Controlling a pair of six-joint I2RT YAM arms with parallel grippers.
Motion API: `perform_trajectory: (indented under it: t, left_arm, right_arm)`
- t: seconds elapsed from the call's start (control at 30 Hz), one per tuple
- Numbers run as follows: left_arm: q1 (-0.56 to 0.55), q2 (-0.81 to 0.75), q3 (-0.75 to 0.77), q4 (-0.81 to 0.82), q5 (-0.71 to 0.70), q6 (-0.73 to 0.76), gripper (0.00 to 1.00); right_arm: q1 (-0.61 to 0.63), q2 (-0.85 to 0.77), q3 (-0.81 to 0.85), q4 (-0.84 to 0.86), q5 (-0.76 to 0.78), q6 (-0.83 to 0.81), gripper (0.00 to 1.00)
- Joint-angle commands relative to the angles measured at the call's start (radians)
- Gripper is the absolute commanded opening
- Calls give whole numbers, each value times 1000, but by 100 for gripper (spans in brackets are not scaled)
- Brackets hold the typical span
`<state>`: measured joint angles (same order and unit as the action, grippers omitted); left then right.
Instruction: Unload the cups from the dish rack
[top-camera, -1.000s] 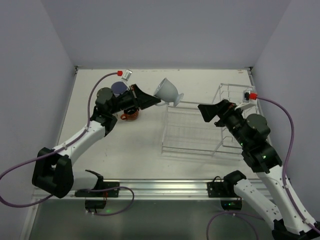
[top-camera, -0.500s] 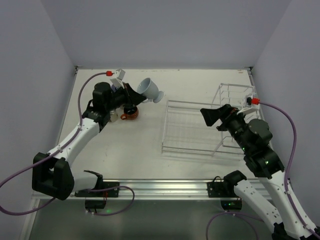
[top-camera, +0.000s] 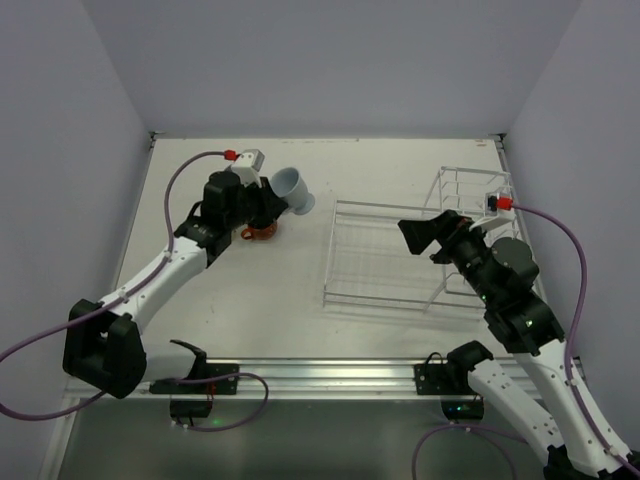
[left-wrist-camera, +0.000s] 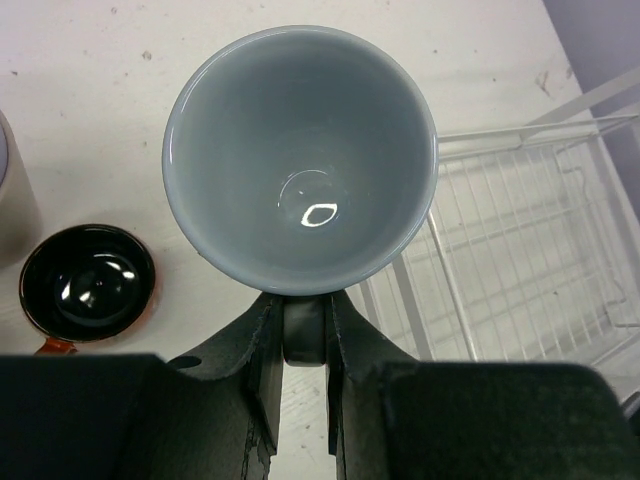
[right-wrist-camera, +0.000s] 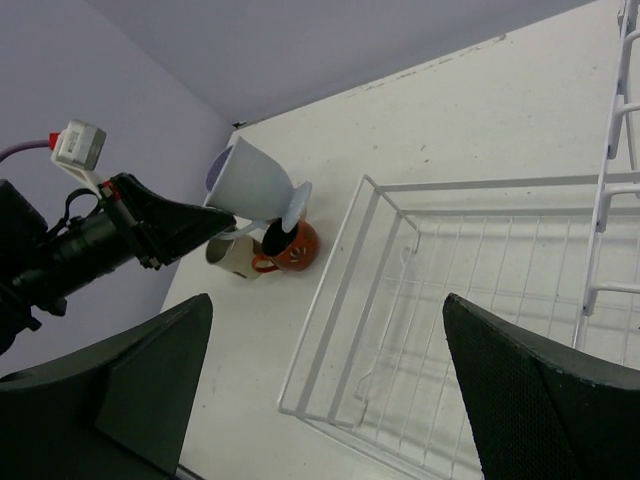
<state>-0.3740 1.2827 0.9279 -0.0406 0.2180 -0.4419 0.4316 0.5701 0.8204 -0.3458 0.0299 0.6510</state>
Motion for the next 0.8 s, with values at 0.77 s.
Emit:
perform_trajectory:
  t: [0.77]
  left_arm:
    - [-112, 199, -3, 174, -321, 114, 0]
  right_arm:
    - [4, 46, 79, -22, -122, -21, 99]
